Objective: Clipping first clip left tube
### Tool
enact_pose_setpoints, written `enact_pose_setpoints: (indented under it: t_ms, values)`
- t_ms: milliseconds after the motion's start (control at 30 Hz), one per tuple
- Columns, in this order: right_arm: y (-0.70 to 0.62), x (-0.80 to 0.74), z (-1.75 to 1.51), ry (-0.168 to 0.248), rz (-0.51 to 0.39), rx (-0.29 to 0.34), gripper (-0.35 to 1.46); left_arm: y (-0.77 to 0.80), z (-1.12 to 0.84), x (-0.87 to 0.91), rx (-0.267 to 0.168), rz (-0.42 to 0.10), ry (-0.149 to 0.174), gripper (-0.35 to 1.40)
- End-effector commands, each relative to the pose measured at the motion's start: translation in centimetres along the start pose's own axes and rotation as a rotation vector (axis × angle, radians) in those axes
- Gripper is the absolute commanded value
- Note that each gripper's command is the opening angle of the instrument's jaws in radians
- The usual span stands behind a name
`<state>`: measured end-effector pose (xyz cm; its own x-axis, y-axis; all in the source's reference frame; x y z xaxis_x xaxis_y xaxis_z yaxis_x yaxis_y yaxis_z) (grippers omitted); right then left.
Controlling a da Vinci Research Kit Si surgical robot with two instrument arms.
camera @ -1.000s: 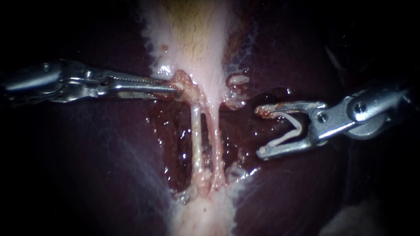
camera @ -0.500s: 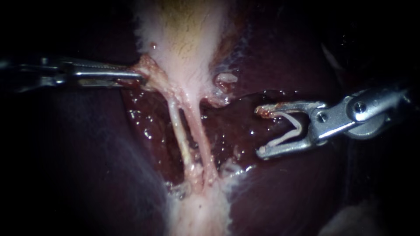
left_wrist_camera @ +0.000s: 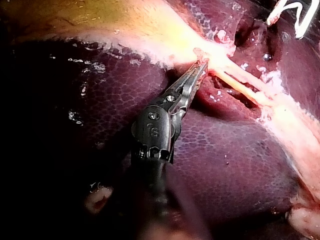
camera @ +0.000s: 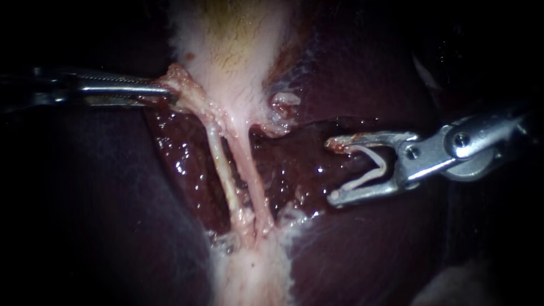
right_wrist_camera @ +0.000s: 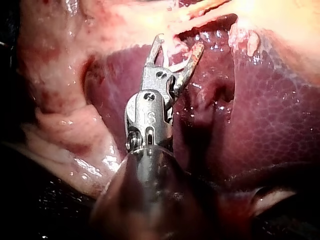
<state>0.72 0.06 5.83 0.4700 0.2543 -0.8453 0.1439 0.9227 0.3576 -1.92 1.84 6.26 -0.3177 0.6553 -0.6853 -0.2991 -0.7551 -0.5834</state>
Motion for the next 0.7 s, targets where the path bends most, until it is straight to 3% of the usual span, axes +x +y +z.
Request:
enact_pose_setpoints:
  t_ms: [33,233,500,700]
  values:
    - [0.00,0.01,0.04,0.000,0.009,0.000,0.50,0.00,0.00,0.00,0.000,0.000,0.000,-0.35]
    - [0.00,0.05,0.39,0.002,0.083,0.014,0.50,0.03,0.00,0.01,0.002,0.000,0.000,-0.35]
    - [-0.09,-0.05,0.91,0.005,0.164,0.071,0.50,0.05,0.00,0.01,0.003,-0.001,0.000,-0.35]
    - [-0.07,-0.12,1.18,0.002,0.197,0.078,0.50,0.07,0.00,0.02,0.004,-0.001,0.000,-0.35]
